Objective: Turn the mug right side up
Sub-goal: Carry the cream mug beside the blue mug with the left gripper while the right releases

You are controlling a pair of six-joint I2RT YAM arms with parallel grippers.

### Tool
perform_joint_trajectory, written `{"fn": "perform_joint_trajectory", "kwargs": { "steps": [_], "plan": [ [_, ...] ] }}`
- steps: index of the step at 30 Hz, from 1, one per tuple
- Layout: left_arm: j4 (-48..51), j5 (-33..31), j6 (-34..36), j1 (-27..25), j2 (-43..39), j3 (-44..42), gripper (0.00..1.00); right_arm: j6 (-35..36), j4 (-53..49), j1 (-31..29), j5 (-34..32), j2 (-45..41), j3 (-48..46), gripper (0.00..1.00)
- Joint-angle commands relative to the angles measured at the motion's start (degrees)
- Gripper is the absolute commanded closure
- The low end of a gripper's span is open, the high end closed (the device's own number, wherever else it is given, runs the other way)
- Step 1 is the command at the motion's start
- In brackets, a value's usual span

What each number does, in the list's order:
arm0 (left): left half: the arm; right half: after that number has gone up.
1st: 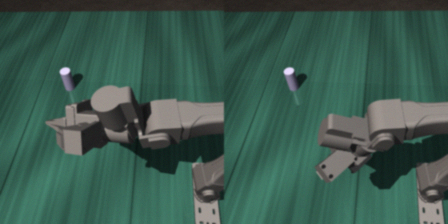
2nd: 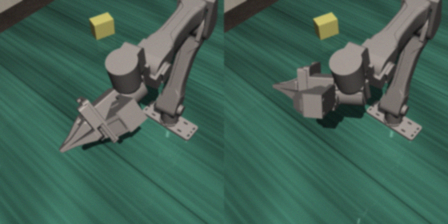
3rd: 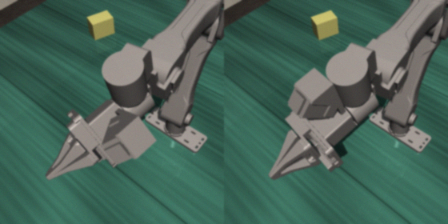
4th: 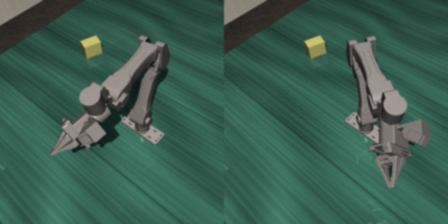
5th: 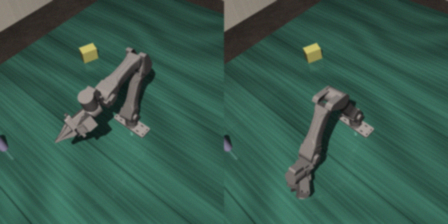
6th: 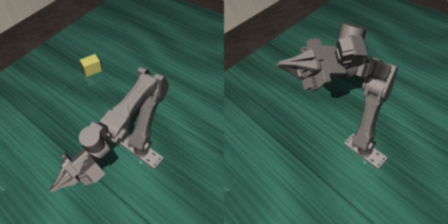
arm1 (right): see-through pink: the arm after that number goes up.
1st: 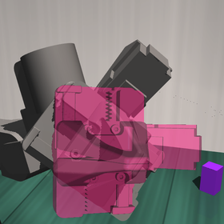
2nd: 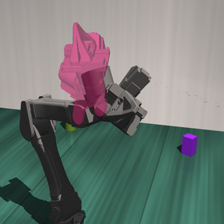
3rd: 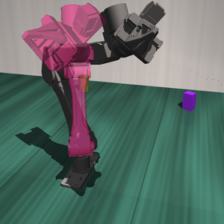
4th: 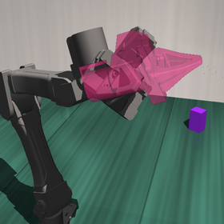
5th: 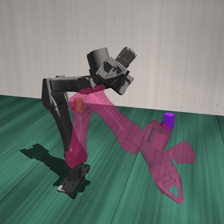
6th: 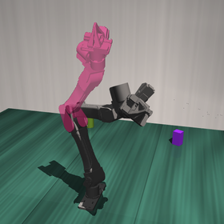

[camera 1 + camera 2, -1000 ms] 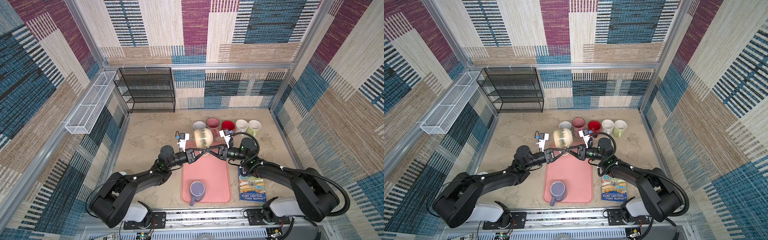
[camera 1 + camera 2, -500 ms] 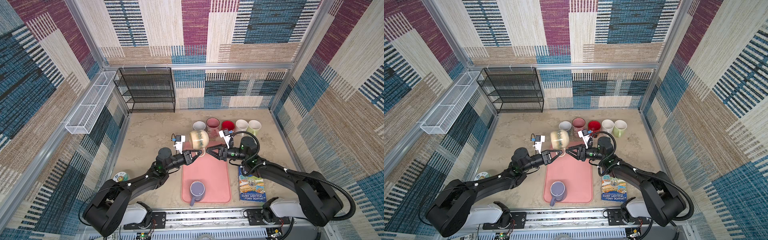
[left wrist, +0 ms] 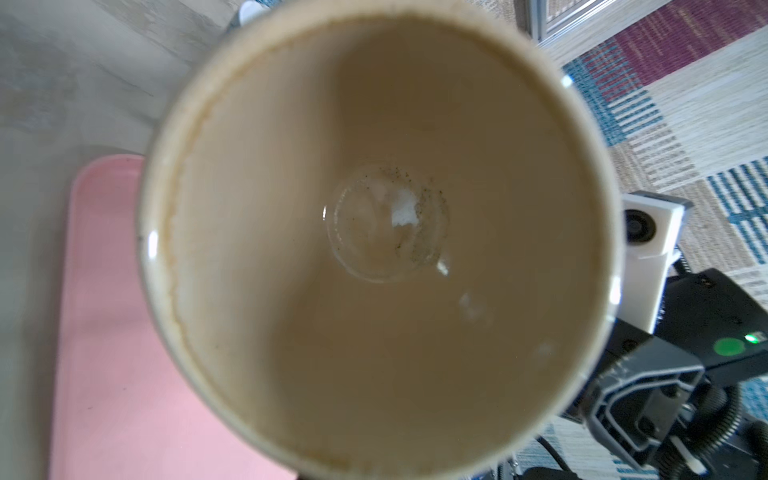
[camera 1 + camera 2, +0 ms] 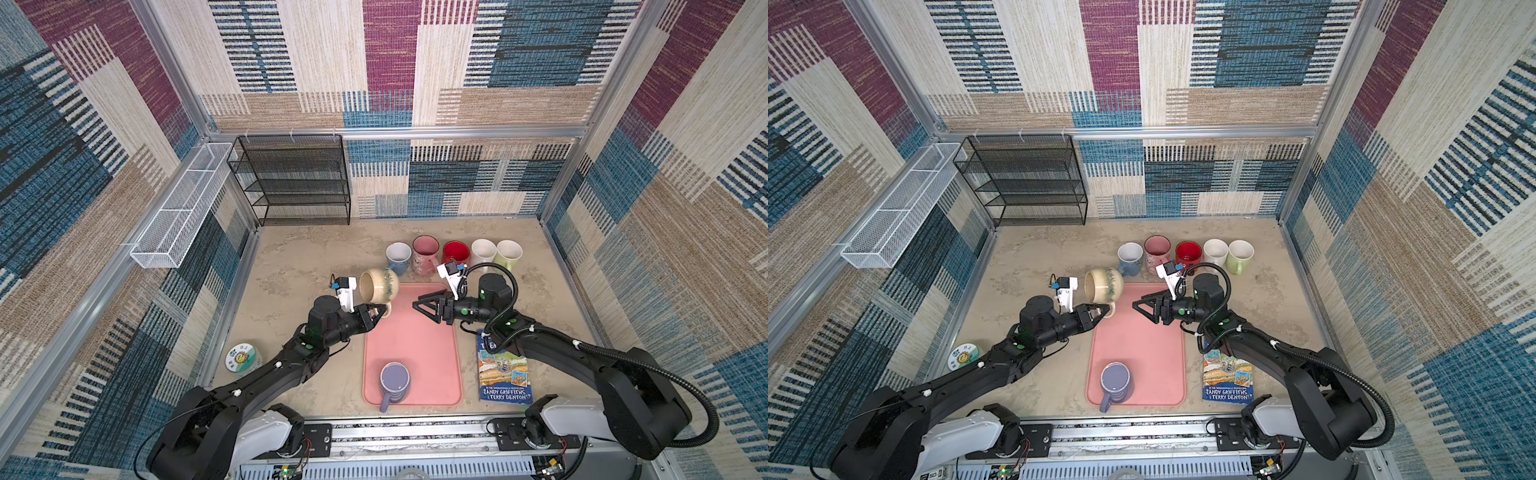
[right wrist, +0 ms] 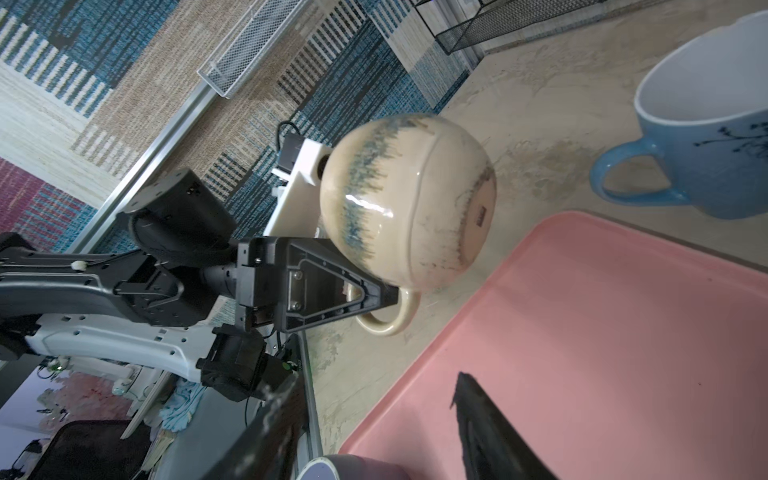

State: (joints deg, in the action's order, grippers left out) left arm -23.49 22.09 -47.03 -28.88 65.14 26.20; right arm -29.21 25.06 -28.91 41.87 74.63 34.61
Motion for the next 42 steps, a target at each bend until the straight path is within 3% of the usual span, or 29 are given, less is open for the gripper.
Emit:
{"fn": "perform_joint_trajectory", "kwargs": {
  "steps": [1,9,20,42],
  "plan": [
    [6.39,-2.97,6.44,0.57,-1.69,2.60,1.00,3.59,-4.34,-0.09,-5.88,-1.26,0.14,0.39],
    [26.22,-10.35,13.30,2.31,-2.91,11.40,1.00,5.88,-8.63,-0.11,-11.59,-3.99,-1.16,0.34],
    [45.09,-20.66,21.43,4.45,8.07,27.18,1.00,7.65,-9.09,-0.25,-14.39,-8.44,-4.80,0.33],
    [56.54,-26.03,33.68,7.00,37.96,55.91,1.00,8.29,-8.72,-0.21,-16.74,-8.98,-6.64,0.33]
  ]
}}
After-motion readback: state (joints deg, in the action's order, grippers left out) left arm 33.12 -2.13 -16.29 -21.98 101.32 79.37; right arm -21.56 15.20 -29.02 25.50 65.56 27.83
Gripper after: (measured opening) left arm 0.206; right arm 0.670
